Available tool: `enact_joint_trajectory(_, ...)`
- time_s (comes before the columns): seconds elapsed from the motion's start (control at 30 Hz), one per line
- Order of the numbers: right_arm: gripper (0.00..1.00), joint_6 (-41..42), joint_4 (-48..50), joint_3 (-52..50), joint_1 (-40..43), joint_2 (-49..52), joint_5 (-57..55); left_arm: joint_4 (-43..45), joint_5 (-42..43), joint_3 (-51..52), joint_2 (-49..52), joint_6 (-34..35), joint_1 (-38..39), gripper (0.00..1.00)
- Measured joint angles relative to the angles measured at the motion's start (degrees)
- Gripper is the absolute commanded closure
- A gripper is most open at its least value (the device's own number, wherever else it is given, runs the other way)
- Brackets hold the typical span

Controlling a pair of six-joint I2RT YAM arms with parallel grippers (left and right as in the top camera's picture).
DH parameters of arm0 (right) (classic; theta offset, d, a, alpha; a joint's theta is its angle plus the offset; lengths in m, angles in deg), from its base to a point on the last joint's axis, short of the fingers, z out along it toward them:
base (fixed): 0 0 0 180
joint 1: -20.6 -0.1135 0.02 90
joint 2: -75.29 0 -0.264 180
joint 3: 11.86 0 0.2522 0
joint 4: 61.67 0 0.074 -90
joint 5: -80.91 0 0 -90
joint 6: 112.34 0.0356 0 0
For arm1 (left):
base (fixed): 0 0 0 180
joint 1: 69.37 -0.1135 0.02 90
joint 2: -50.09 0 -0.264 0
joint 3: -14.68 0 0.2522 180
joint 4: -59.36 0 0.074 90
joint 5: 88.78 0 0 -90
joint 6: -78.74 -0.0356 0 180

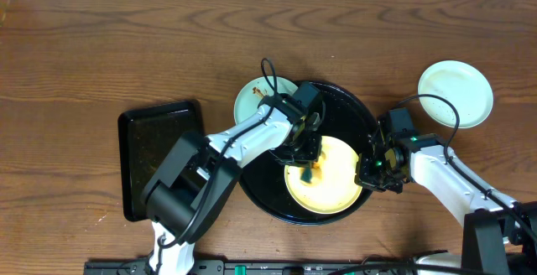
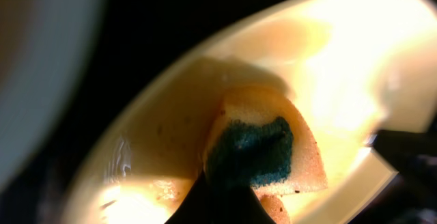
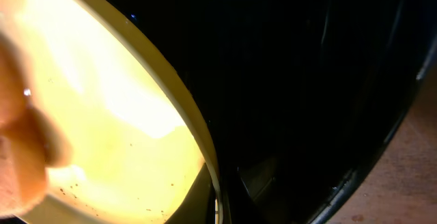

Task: Clean dirty plates on tray and stack at the side
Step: 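Continue scrubbing the yellow plate with the left gripper's sponge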

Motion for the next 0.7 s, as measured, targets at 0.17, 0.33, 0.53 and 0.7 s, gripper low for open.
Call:
enact_joint_trajectory(0.17,0.99,0.00,0.00,0.00,0.00,0.00,0.09,-3.10,-8.35,-0.04,-1.29,-2.64,-1.09,0.93)
enact_joint_trajectory(0.33,0.99,0.00,-0.13,-0.20,-0.02,0.02,1.14,-3.41,-11.34,-0.22,-1.53,-5.03,-0.63,0.93)
enact_joint_trajectory(0.53,0.99,0.00,0.13,-0.28,-0.02,0.09,2.14,-4.09,-14.12,-0.76,-1.60,-6.80,-0.24,0.93)
enact_joint_trajectory(0.7,0.99,0.02,0.74,-0.28,-0.07,0.31,2.89,-6.64,-17.18,-2.60,-1.60,-7.96,0.33,0.93)
